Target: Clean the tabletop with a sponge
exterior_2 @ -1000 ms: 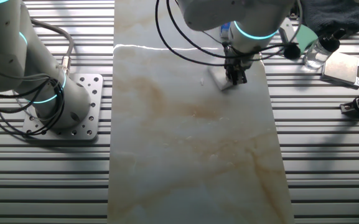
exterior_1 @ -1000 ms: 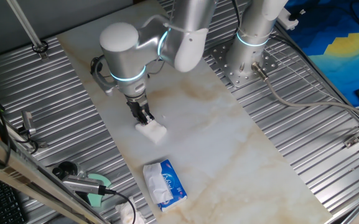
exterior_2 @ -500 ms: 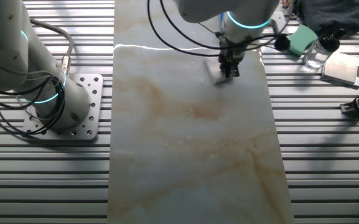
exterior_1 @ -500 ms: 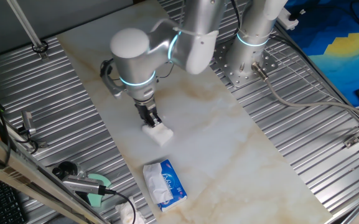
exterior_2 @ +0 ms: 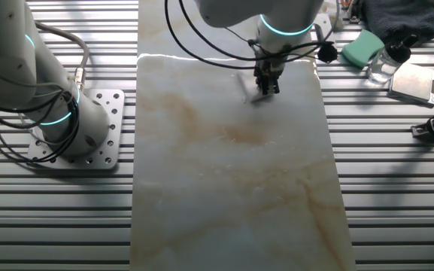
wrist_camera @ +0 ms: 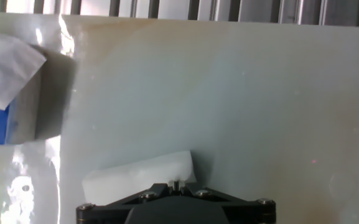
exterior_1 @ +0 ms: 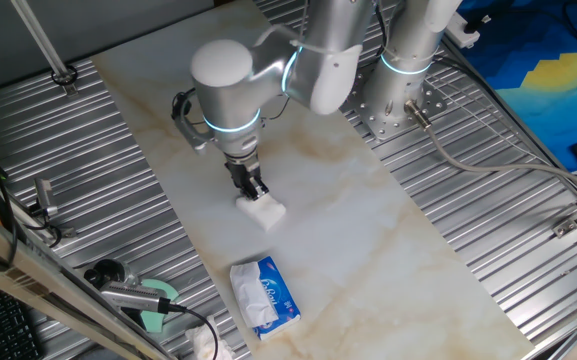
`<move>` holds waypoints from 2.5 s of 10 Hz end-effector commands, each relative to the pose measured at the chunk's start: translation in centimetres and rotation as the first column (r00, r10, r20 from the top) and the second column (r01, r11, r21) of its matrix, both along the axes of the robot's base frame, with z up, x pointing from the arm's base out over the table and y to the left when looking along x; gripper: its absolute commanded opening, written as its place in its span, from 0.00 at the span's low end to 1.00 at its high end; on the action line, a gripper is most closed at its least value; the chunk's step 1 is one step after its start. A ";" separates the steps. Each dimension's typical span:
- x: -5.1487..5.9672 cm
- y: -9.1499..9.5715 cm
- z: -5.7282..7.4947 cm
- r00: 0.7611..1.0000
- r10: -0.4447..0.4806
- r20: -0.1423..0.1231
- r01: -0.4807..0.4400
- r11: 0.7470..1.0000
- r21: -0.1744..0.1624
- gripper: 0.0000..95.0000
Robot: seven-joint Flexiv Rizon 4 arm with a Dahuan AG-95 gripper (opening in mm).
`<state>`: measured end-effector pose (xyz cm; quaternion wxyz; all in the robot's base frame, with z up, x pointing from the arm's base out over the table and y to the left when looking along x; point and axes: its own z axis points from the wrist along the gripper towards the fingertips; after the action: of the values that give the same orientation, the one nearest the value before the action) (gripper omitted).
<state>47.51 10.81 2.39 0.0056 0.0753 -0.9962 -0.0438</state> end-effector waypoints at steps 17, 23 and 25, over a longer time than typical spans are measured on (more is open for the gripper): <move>-0.1 -0.2 0.4 0.993 0.091 -0.071 -0.101 0.983 -0.155 0.00; -0.1 -0.2 0.6 0.992 0.097 -0.079 -0.108 0.982 -0.156 0.00; -0.1 -0.2 0.6 0.993 0.091 -0.079 -0.102 0.983 -0.154 0.00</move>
<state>47.49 10.61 2.88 0.0493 0.1212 -0.9909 0.0326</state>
